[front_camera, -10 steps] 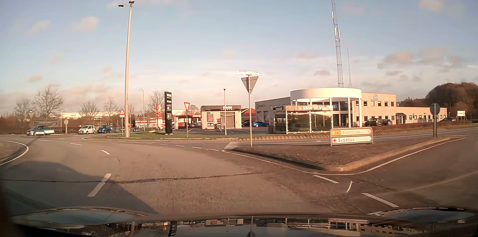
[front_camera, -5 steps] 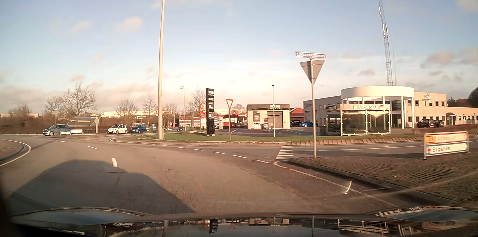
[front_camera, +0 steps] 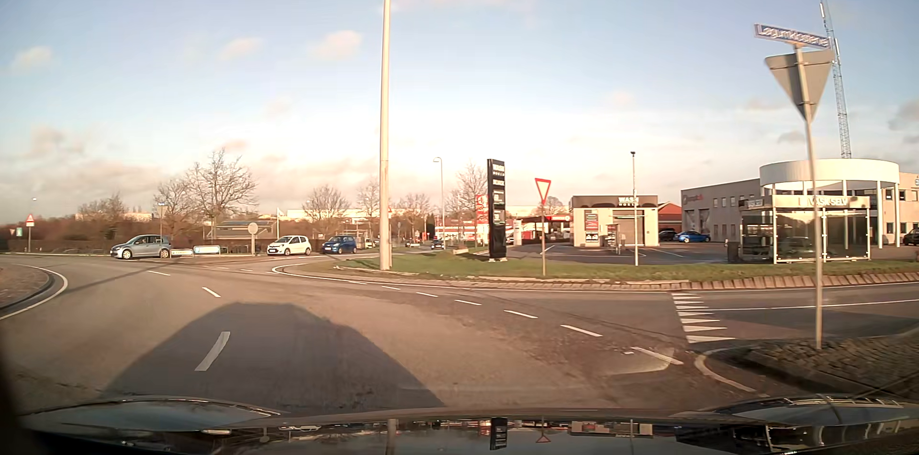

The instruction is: Follow the waypoints while adhering to traffic rules and regulations

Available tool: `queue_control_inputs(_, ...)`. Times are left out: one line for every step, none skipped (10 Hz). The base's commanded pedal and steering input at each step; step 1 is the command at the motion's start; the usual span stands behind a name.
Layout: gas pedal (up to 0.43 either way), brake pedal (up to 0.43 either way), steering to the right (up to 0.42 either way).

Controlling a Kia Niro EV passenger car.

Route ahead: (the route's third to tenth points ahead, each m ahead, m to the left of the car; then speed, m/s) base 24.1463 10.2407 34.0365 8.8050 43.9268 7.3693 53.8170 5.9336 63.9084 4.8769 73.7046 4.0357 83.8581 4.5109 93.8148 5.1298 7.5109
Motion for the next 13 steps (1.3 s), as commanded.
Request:
queue_control_inputs(0.130,0.000,-0.196)
queue_control_inputs(0.130,0.000,-0.196)
queue_control_inputs(0.130,0.000,-0.196)
queue_control_inputs(0.130,0.000,-0.196)
queue_control_inputs(0.118,0.000,-0.195)
queue_control_inputs(0.118,0.000,-0.195)
queue_control_inputs(0.118,0.000,-0.193)
queue_control_inputs(0.110,0.000,-0.188)
queue_control_inputs(0.110,0.000,-0.182)
queue_control_inputs(0.110,0.000,-0.177)
queue_control_inputs(0.110,0.000,-0.171)
queue_control_inputs(0.118,0.000,-0.164)
queue_control_inputs(0.118,0.000,-0.155)
